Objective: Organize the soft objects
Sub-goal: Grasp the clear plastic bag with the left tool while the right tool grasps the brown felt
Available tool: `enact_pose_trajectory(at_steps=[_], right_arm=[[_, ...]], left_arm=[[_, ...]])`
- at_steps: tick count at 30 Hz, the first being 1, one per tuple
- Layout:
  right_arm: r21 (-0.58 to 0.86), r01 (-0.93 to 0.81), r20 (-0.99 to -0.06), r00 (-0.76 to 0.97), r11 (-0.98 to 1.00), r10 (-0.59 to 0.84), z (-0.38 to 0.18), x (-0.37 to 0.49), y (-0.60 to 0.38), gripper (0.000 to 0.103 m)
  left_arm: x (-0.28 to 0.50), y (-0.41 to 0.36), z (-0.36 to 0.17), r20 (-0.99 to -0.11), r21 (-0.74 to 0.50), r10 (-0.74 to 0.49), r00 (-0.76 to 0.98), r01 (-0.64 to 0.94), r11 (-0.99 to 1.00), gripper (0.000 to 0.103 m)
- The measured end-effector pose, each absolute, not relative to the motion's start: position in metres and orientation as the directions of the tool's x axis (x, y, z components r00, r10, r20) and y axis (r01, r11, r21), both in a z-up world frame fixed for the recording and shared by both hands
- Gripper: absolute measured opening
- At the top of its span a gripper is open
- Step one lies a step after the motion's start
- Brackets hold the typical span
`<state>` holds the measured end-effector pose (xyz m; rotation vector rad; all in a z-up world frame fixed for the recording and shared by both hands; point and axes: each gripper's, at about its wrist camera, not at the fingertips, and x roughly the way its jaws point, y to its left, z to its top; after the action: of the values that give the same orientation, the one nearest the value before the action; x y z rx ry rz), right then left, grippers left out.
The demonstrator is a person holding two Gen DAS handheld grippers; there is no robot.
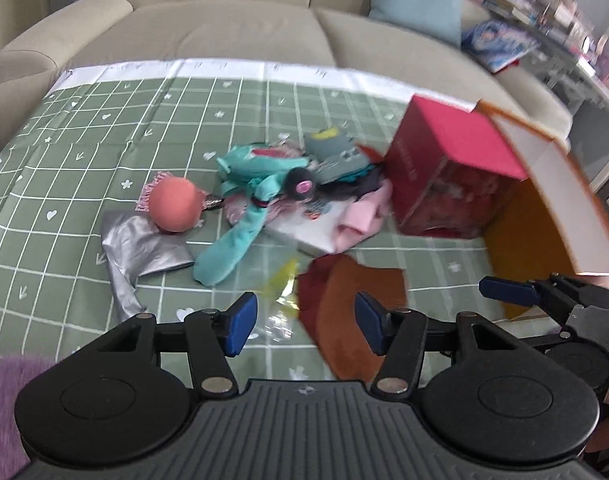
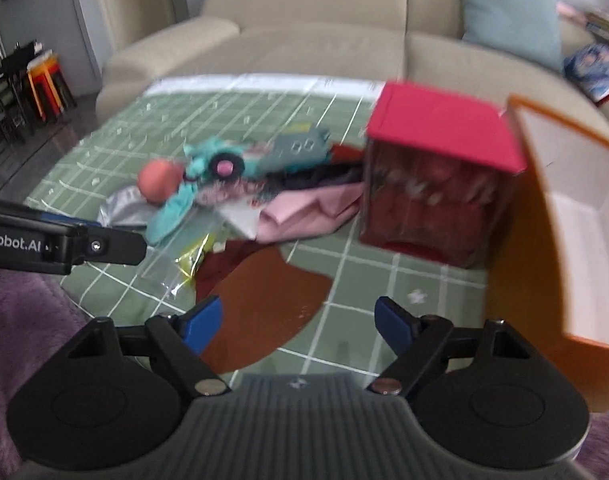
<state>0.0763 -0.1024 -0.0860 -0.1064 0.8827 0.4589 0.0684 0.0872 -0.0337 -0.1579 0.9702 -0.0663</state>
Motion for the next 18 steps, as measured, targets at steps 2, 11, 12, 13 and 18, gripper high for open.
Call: enact_pose_trajectory(at_steps=[2, 11, 12, 13, 18], right_arm=[[0.079, -0.444, -0.779, 0.531, 0.892, 0.333, -0.098, 0.087, -0.091, 0.086], [0.063, -0.514, -0.790, 0.498, 0.855, 0.358, -0.134, 0.106, -0.070, 0.100], [0.067, -0.516, -0.792, 0.493, 0.854, 0.360, -0.136, 0.107, -0.069, 0.100], [0.069, -0.511, -0.799, 0.486, 0.857, 0.354, -0.139, 0.110, -0.069, 0.100], [0.091, -0.511, -0.805, 0.467, 0.854, 0.366, -0.150, 0.115, -0.066, 0.101]], left_arm=[[0.082, 0.087, -0.045, -0.835, -0.137, -0.106, 0.539, -0.017, 0.990, 0.067], [0.118, 0.091, -0.090, -0.887, -0.090, -0.054, 0.458, -0.057, 0.994, 0.068], [0.120, 0.091, -0.093, -0.891, -0.083, -0.049, 0.452, -0.055, 0.995, 0.068], [0.121, 0.091, -0.096, -0.895, -0.082, -0.050, 0.444, -0.054, 0.995, 0.068], [0.124, 0.095, -0.106, -0.906, -0.096, -0.059, 0.420, -0.068, 0.993, 0.068]])
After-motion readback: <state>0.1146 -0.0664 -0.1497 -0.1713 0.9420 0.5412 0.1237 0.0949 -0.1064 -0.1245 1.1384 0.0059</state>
